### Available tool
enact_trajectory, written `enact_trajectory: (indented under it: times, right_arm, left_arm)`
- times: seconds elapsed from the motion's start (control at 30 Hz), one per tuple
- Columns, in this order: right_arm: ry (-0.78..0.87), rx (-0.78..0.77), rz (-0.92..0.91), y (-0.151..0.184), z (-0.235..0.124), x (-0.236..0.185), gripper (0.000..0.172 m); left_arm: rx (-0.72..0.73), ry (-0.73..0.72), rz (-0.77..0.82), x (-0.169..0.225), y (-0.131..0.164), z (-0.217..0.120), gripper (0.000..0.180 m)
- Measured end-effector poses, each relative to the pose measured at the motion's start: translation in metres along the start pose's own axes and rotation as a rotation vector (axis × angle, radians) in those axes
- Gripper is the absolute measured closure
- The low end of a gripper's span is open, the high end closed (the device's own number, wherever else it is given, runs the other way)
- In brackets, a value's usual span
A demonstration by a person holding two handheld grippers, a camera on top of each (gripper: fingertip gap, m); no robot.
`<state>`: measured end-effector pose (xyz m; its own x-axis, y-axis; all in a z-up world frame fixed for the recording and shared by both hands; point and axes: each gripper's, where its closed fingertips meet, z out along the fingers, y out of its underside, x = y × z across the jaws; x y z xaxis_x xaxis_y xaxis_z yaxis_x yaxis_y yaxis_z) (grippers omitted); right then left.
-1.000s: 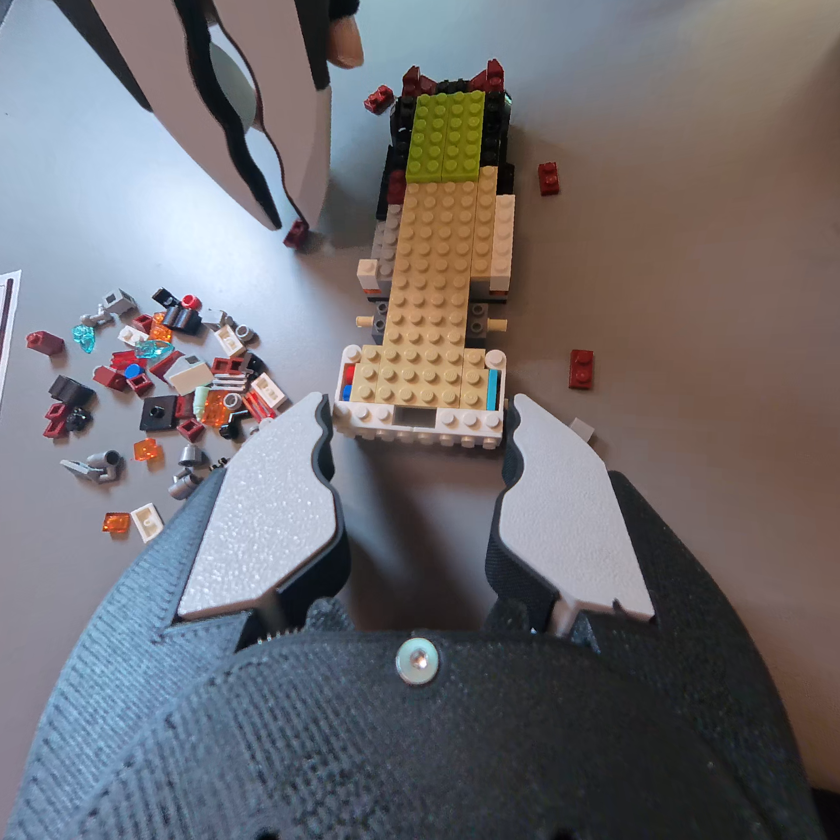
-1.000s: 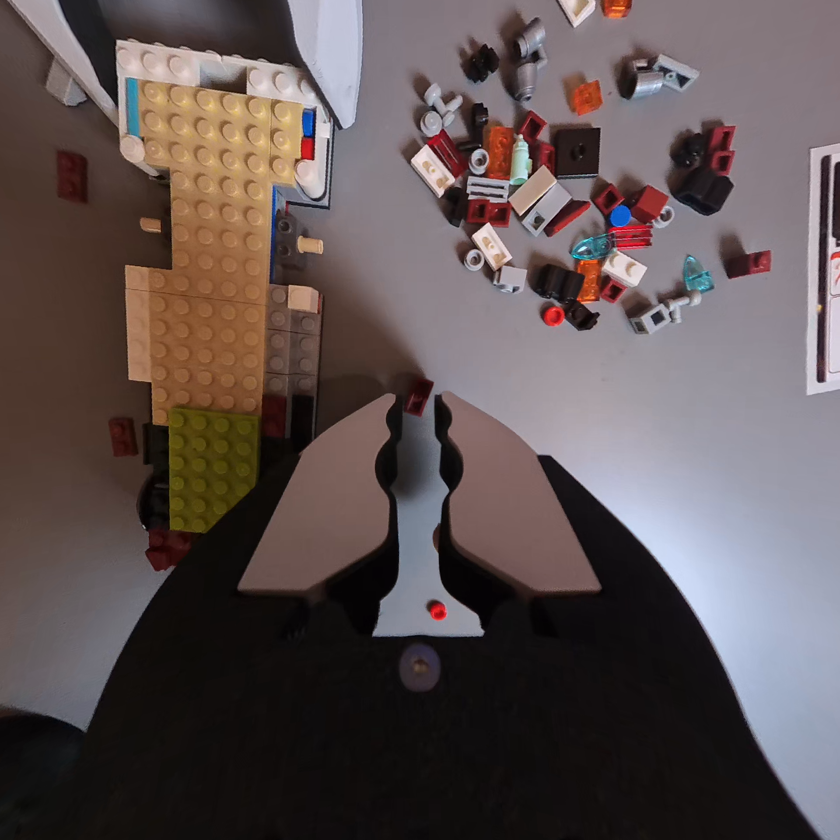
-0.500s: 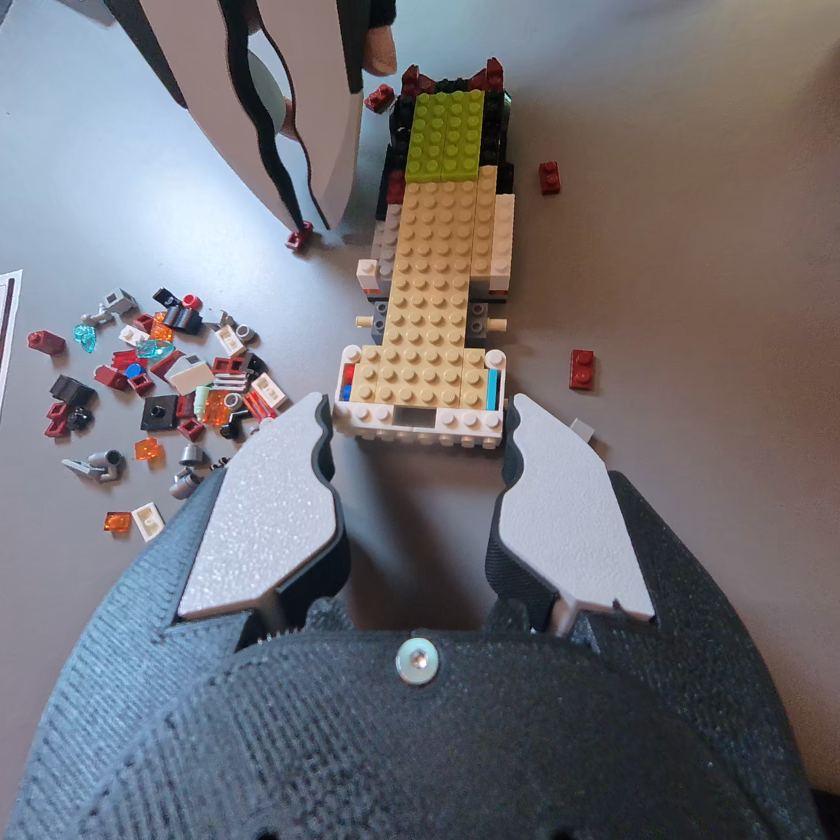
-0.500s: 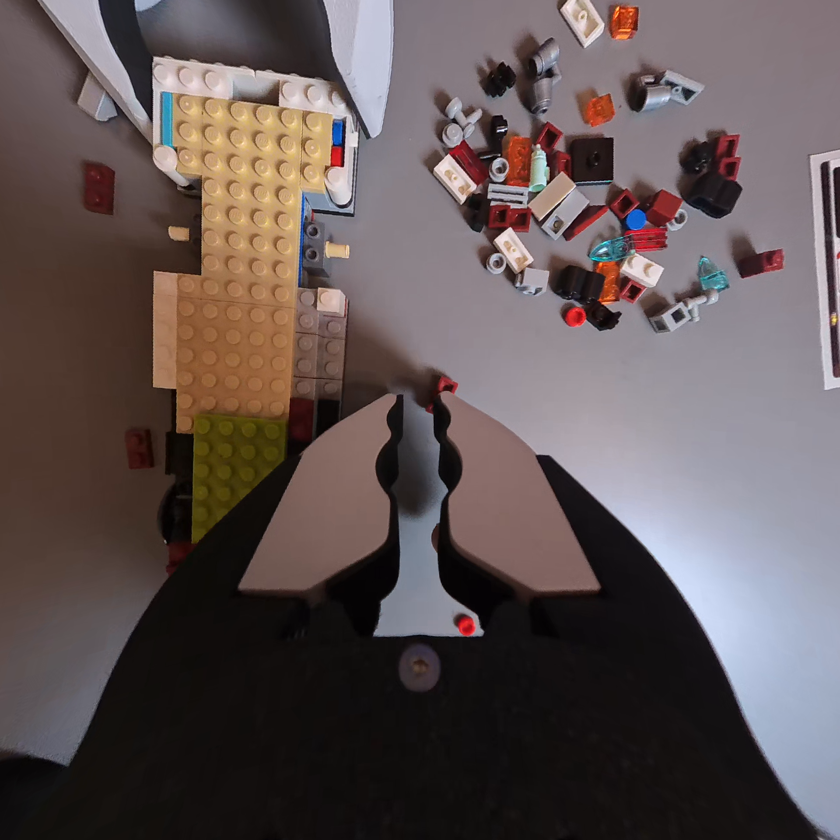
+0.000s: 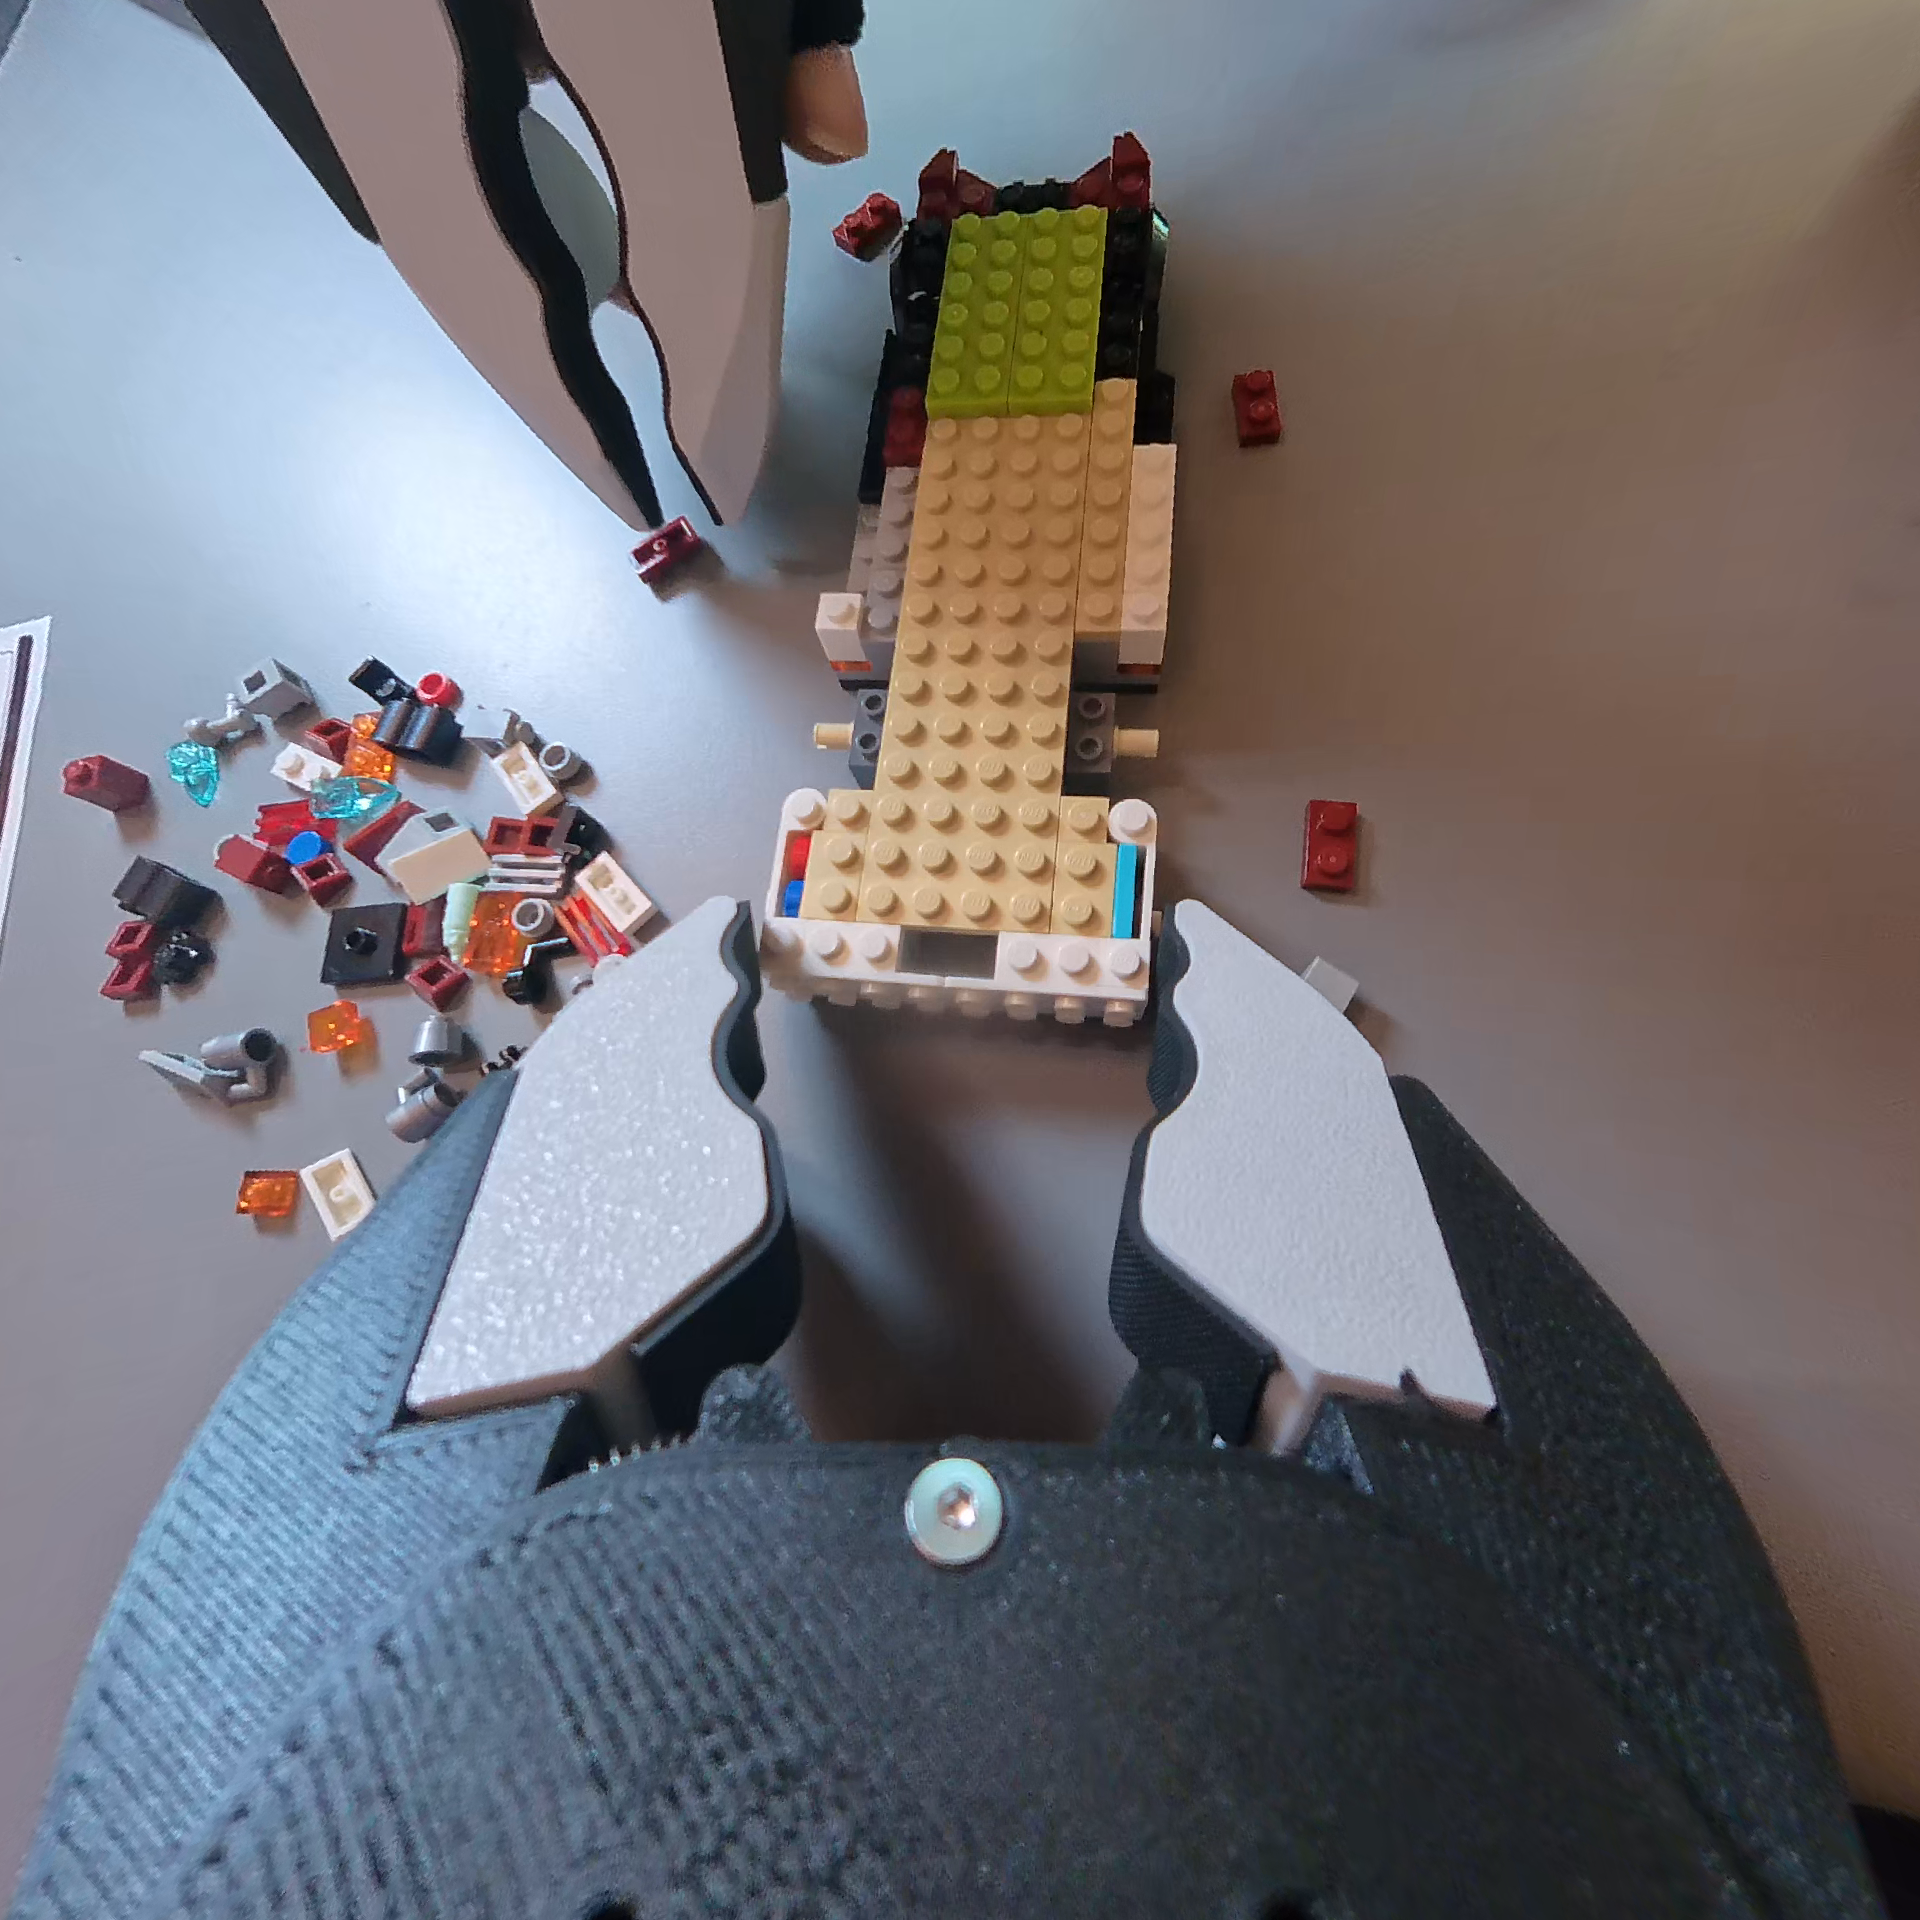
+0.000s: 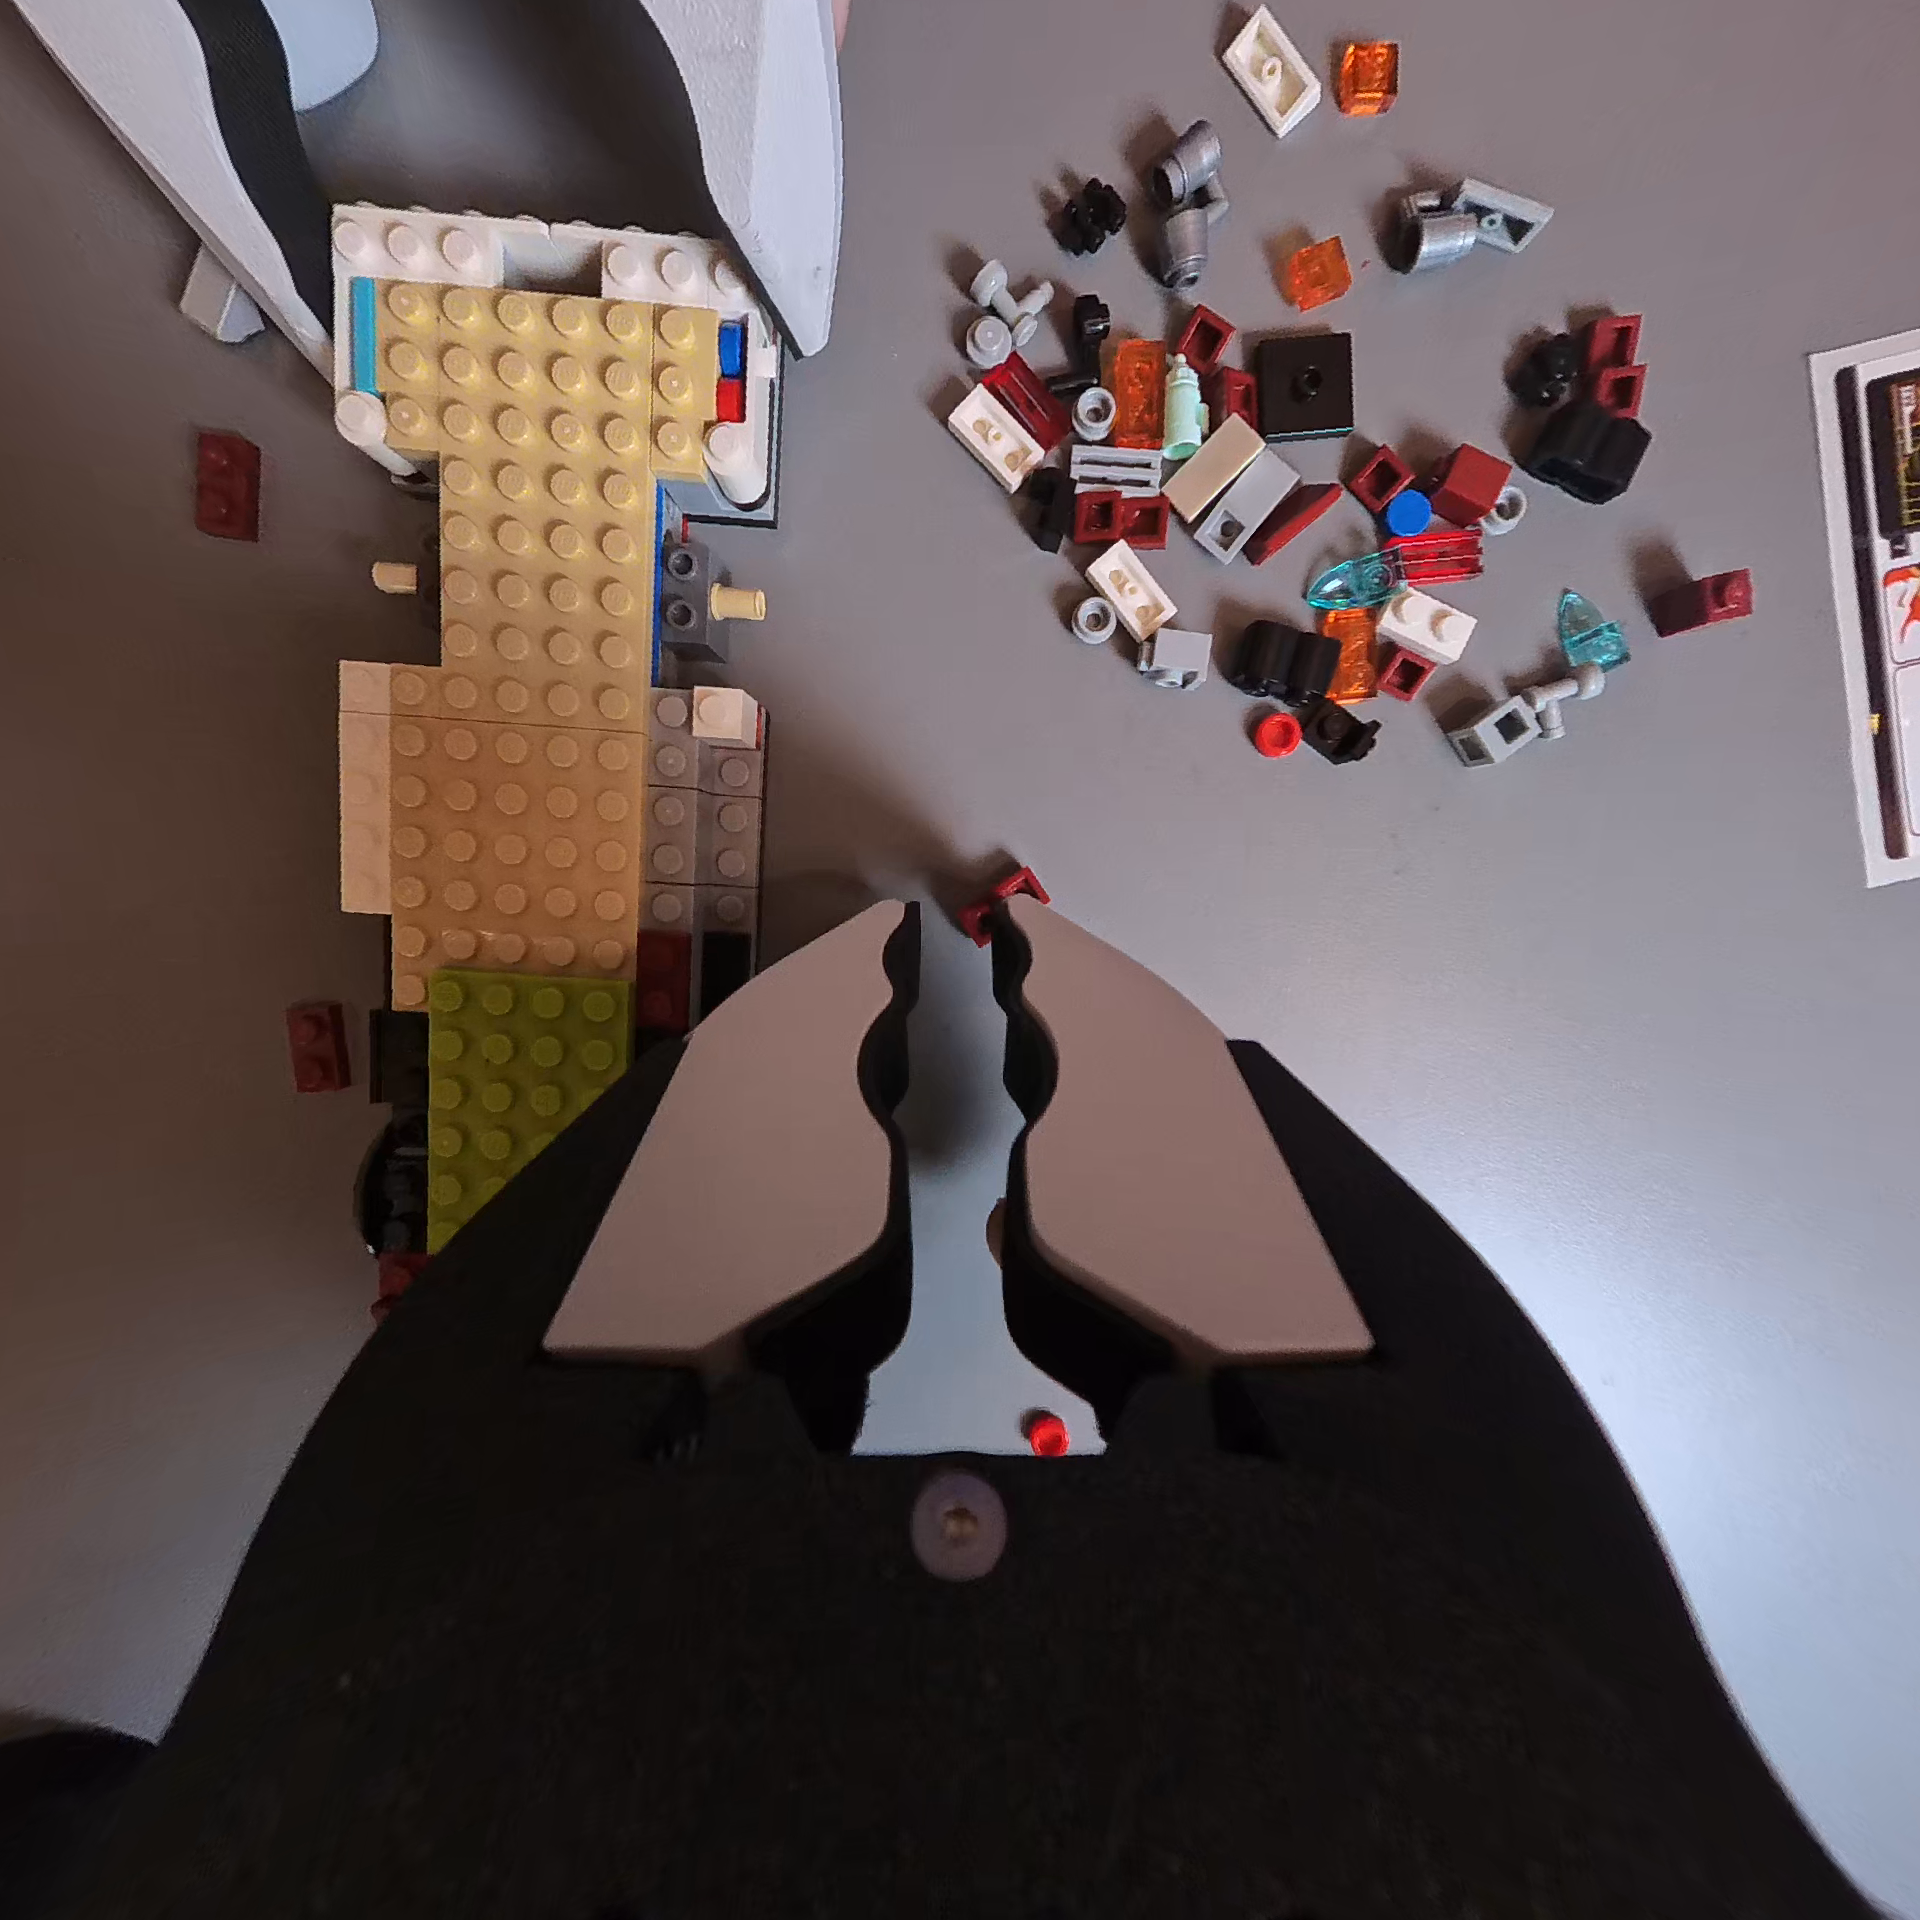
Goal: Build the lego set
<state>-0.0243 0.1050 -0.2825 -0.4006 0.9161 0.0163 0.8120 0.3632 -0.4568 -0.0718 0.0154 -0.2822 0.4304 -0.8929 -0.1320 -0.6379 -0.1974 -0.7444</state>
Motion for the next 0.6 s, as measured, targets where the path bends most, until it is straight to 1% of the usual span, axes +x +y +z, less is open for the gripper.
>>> enact_trajectory:
  times: [0.3, 0.4, 0.47, 0.53, 0.6]
  right_arm:
    - [0.038, -0.005, -0.008, 0.004, 0.004, 0.007, 0.156]
    - [0.034, 0.02, 0.0, 0.002, 0.007, 0.007, 0.162]
    - [0.023, 0.032, 0.006, 0.001, 0.007, 0.006, 0.163]
    - [-0.027, 0.111, 0.038, -0.009, 0.001, -0.002, 0.163]
    - [-0.072, 0.229, 0.061, -0.026, -0.011, -0.011, 0.163]
  left_arm:
    - [0.011, 0.019, -0.004, 0.001, 0.0, -0.001, 0.106]
    - [0.081, 0.043, -0.059, -0.002, -0.01, -0.009, 0.105]
    - [0.137, 0.036, -0.098, -0.009, -0.018, -0.016, 0.107]
    - [0.182, 0.016, -0.123, -0.015, -0.026, -0.021, 0.113]
    - [0.229, 0.003, -0.152, -0.019, -0.038, -0.023, 0.123]
